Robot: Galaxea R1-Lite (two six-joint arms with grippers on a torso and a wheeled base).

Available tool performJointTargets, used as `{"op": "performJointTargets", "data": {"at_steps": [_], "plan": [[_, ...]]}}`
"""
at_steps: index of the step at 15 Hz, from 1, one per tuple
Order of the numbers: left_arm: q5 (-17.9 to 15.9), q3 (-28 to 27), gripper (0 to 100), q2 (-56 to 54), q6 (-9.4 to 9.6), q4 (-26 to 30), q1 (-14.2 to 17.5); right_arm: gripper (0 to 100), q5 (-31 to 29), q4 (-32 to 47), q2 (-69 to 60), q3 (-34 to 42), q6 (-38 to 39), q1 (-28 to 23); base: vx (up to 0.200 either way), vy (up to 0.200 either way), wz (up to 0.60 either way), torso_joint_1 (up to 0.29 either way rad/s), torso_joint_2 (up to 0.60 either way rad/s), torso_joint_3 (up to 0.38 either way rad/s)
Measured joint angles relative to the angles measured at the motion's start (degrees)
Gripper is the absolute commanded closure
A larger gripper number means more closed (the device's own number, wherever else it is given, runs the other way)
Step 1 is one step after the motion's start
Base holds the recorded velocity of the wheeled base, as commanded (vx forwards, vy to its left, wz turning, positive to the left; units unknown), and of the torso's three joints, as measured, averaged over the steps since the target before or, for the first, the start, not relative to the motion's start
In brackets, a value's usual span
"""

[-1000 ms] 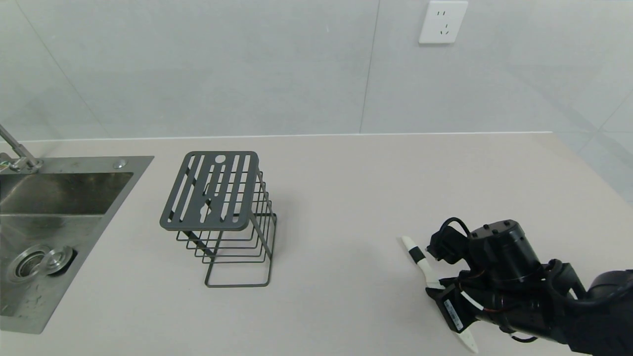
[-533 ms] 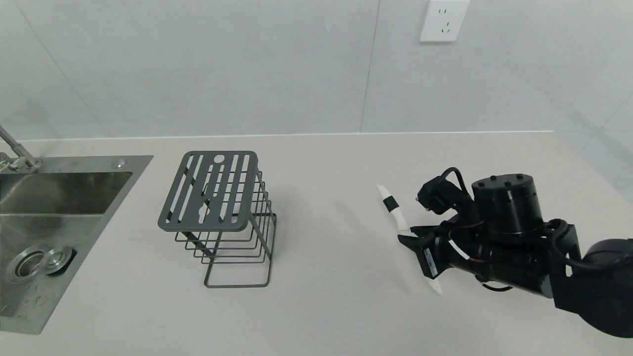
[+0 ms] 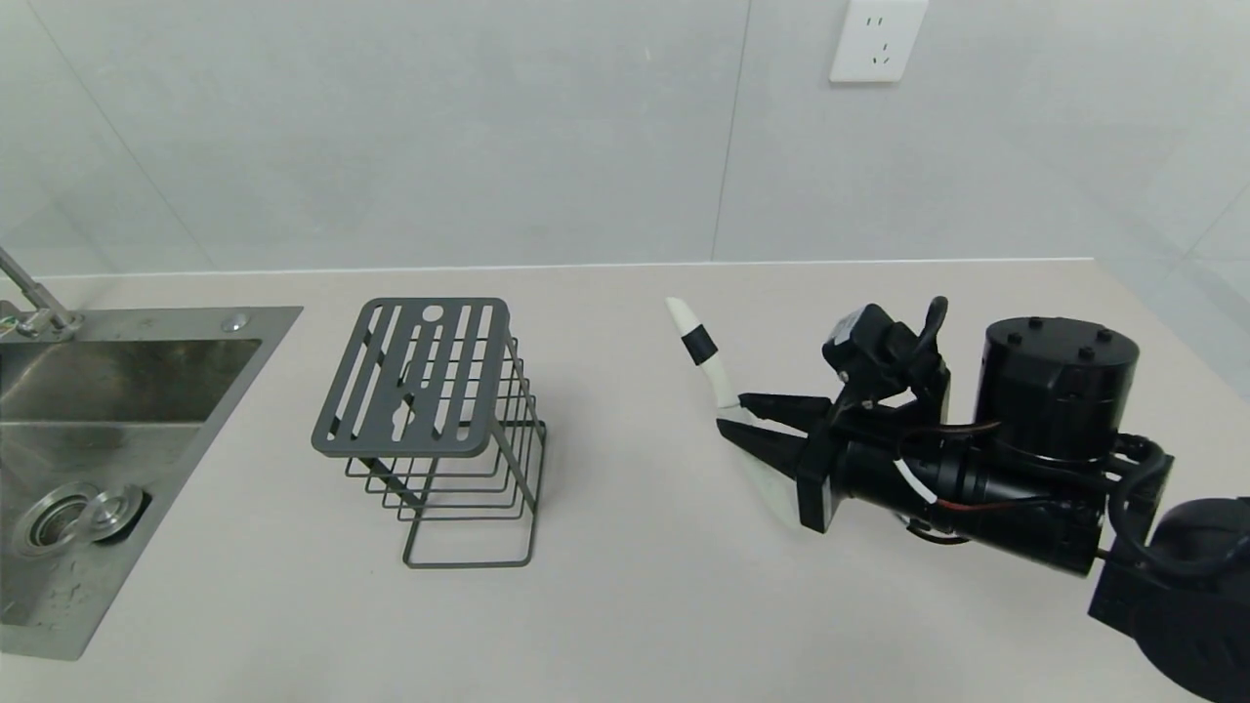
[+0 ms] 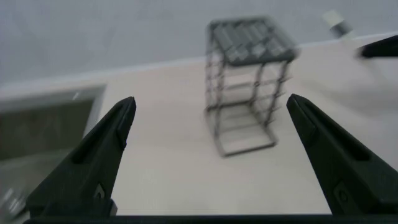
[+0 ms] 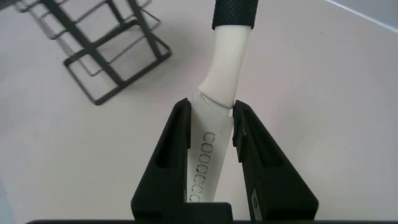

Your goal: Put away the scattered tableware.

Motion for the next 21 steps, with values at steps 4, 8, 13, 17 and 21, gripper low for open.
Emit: {"op": "performJointTargets", "data": {"at_steps": [4,8,13,17,21], "plan": [[-7.83,-6.64,0,5.64,-13.85,-1.08,-4.18,100,1.51,-2.88,-0.71,-0.20,0.15,4.50,0.000,0.000,0.00,0.000,0.00,0.000],[-11.14,-10.09,0,15.76,-22.81,-6.57,-10.22,100,3.94,-8.48,-1.45,0.24,0.55,5.79,0.000,0.000,0.00,0.000,0.00,0.000],[-11.85,-11.17,0,36.89,-19.02,-23.45,-16.55,100,4.99,-11.50,-1.71,1.79,0.99,6.39,0.000,0.000,0.00,0.000,0.00,0.000],[-11.19,-15.23,0,50.73,-15.06,-27.66,-25.14,100,6.06,-12.24,-1.71,2.69,1.01,6.36,0.000,0.000,0.00,0.000,0.00,0.000],[-7.06,-20.82,0,60.54,-14.79,-27.67,-31.57,100,5.97,-13.76,-1.77,2.86,1.07,5.73,0.000,0.000,0.00,0.000,0.00,0.000]]}}
